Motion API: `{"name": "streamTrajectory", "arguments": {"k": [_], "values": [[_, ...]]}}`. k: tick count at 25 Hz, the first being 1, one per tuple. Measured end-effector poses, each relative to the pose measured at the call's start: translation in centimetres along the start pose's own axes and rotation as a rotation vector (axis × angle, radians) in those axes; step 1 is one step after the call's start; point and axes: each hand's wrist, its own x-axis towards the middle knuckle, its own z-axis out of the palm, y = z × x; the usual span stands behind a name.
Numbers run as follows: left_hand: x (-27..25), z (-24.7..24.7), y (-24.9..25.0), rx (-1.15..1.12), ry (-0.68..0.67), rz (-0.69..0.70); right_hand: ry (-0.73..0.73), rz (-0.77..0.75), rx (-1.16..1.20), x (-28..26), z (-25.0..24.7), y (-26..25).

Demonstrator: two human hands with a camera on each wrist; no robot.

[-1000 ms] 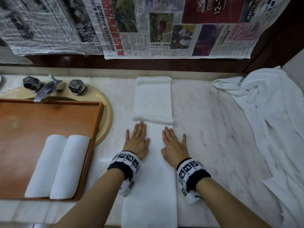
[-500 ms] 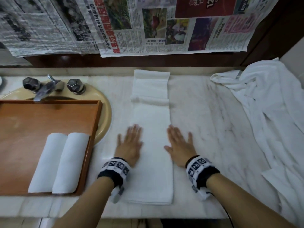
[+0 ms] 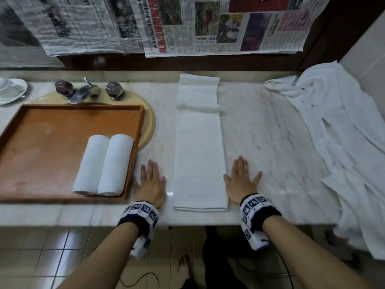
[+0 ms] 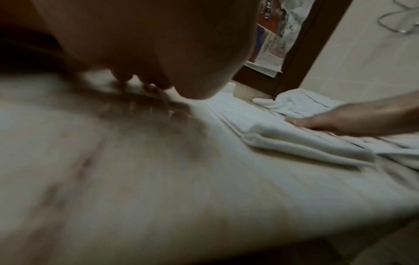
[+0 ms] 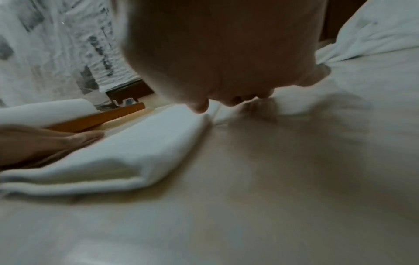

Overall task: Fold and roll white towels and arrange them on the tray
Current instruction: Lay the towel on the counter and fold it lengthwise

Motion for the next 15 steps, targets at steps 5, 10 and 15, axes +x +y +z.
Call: {"name": "streamTrajectory", "arguments": {"k": [5,10,15], "values": [[-2.8,3.4,5.0,0.065,0.010,0.496,0.061,-0.395,-0.099,-3.8,3.8,-4.4],[-3.0,3.6,1.3,0.126,0.021,0.369,0.132,-0.222,-0.078,-3.6,4.7,0.4],[-3.4,1.5,2.1,-0.023,0.187,0.387,0.219,-0.268,0.024,-4.5,3.9,0.5]]}}
